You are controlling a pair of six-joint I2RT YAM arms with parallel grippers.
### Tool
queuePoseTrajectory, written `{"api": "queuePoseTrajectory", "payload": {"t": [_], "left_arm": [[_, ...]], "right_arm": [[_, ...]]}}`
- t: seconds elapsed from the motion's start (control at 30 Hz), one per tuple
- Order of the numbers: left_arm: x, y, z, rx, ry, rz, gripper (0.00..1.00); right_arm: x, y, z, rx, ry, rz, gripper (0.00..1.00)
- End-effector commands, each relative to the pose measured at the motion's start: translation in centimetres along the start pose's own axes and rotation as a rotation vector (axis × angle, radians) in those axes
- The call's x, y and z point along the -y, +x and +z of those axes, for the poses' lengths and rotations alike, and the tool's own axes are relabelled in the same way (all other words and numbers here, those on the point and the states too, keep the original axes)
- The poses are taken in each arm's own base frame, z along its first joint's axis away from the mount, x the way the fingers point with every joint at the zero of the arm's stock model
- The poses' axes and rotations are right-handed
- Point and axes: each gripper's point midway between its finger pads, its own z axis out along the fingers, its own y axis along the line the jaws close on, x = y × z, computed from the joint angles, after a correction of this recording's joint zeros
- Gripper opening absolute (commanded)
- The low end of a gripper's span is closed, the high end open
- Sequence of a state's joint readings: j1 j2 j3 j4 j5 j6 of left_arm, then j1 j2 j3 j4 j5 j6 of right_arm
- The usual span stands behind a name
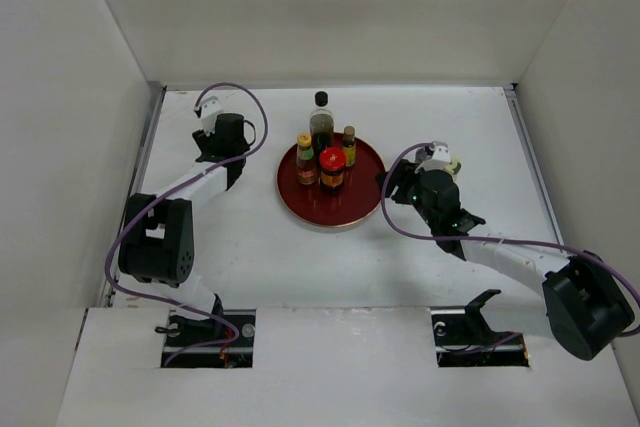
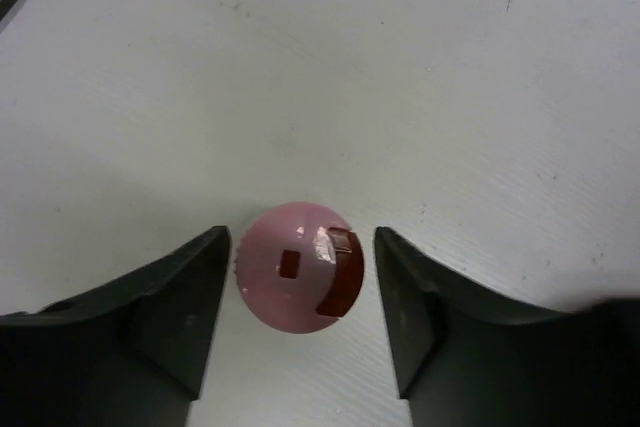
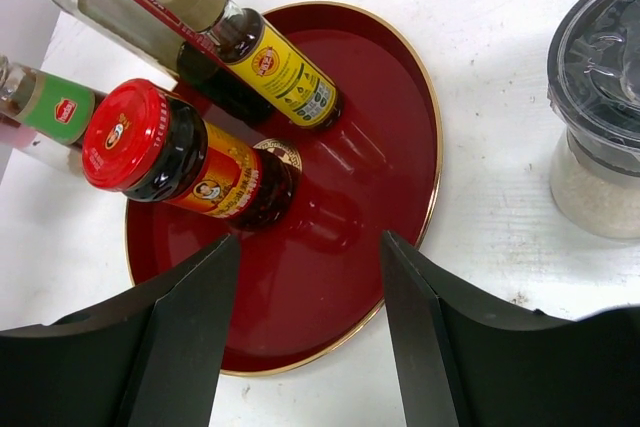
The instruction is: Organize the condiment bottles
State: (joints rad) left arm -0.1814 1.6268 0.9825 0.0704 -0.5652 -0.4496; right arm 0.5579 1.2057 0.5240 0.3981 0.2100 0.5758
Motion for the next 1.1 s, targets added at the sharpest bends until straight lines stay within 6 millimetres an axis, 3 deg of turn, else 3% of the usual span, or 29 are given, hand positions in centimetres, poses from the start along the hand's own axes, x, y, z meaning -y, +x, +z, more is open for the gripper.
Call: {"api": "queuePoseTrajectory", "payload": {"t": [0.0, 0.1, 0.2, 0.43, 0.77, 1.07], "left_arm": [[0.5, -1.9, 0.1, 0.048, 0.019, -0.037, 0.51], [0.3, -2.2, -0.4, 0.059, 0.017, -0.039, 0.35], [0.7, -3.1, -2.1, 0.097, 0.062, -0.069, 0.29], [3.7, -4.7, -10.8, 0.196, 0.230, -0.065, 0.28], [7.8, -2.5, -19.1, 0.176, 0.453, 0.008, 0.28], [12.3, 1.5, -21.2, 0.116, 0.571, 0.072, 0.28]], "right_arm": [[-2.3, -2.4, 0.2, 0.071, -0.072, 0.018, 0.65], [-2.3, -2.4, 0.1, 0.071, -0.070, 0.023, 0.64], [-2.3, -2.5, -0.1, 0.077, -0.074, 0.024, 0.64], [-2.3, -2.8, -0.3, 0.085, -0.072, 0.028, 0.65], [-2.1, -3.6, -0.8, 0.110, -0.070, 0.037, 0.66], [-1.6, -4.5, -1.5, 0.145, -0.052, 0.042, 0.66]]}}
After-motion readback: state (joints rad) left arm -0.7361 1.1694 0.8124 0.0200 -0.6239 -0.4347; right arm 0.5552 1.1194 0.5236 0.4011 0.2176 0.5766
